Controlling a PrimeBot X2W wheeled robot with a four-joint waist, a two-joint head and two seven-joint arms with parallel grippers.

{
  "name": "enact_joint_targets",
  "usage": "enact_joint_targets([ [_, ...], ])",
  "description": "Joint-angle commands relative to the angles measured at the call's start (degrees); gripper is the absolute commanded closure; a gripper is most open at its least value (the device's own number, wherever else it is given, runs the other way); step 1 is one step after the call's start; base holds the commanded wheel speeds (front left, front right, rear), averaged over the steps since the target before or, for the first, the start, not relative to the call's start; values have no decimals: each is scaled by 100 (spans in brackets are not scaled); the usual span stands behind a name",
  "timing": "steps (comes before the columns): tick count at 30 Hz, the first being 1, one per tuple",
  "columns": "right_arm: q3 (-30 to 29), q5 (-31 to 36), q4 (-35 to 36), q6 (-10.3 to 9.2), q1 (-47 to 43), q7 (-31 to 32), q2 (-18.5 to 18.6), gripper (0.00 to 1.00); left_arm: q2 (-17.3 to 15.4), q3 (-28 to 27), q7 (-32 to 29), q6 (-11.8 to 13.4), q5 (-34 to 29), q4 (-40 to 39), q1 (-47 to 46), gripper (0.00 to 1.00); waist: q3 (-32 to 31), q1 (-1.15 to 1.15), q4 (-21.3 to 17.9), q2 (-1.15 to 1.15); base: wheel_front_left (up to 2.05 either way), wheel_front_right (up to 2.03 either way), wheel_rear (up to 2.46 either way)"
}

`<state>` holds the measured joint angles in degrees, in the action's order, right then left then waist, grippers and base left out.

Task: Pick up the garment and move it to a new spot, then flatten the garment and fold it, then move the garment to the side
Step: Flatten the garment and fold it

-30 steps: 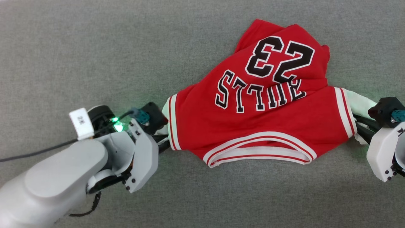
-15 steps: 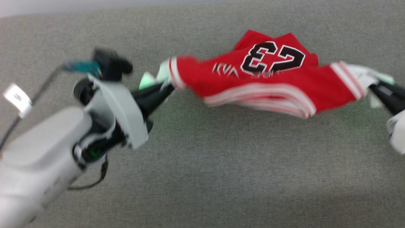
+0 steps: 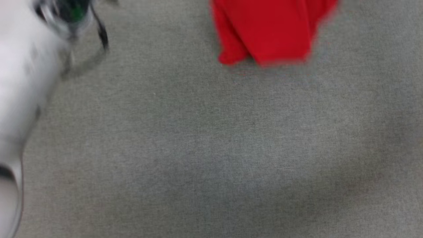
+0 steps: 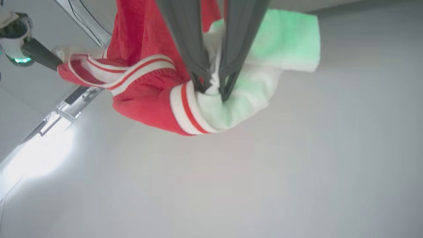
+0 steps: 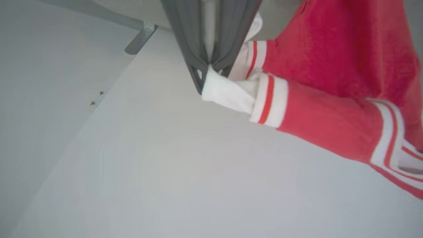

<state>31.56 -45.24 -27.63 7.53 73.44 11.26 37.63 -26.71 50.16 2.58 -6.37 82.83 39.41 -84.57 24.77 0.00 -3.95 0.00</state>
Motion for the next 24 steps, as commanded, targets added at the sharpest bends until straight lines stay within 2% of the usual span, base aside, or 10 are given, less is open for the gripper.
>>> enact_joint_targets([
  [1, -81, 118, -222, -9, 295, -126, -67, 100, 86, -81, 162, 20, -85, 205, -240, 100, 51, 0, -58, 0, 0, 0, 0],
  [4, -205, 450, -917, -9, 1058, -599, -343, 100, 365, -289, 610, -27, -199, 791, -938, 100, 12, 0, -57, 0, 0, 0, 0],
  [7, -296, 681, -1499, -9, 1534, -1036, -568, 100, 544, -337, 809, -68, -281, 1189, -1327, 100, -71, 0, -34, 0, 0, 0, 0],
  [10, -198, 704, -1872, -9, 1639, -1247, -694, 100, 674, -254, 754, -113, -258, 1405, -1347, 100, -198, 0, -11, 0, 0, 0, 0],
  [13, 66, 555, -2022, -9, 1338, -1228, -696, 100, 677, -10, 491, -117, -276, 1360, -965, 100, -307, 0, -8, 0, 0, 0, 0],
  [16, 405, 283, -1923, -9, 865, -1070, -583, 100, 446, 401, 340, -121, -442, 921, -395, 100, -379, 0, -26, 0, 0, 0, 0],
  [24, 1169, -794, -990, -9, -1047, -601, 29, 100, -426, 1221, 7, -121, -50, -705, 1848, 100, -584, 0, -88, 0, 0, 0, 0],
])
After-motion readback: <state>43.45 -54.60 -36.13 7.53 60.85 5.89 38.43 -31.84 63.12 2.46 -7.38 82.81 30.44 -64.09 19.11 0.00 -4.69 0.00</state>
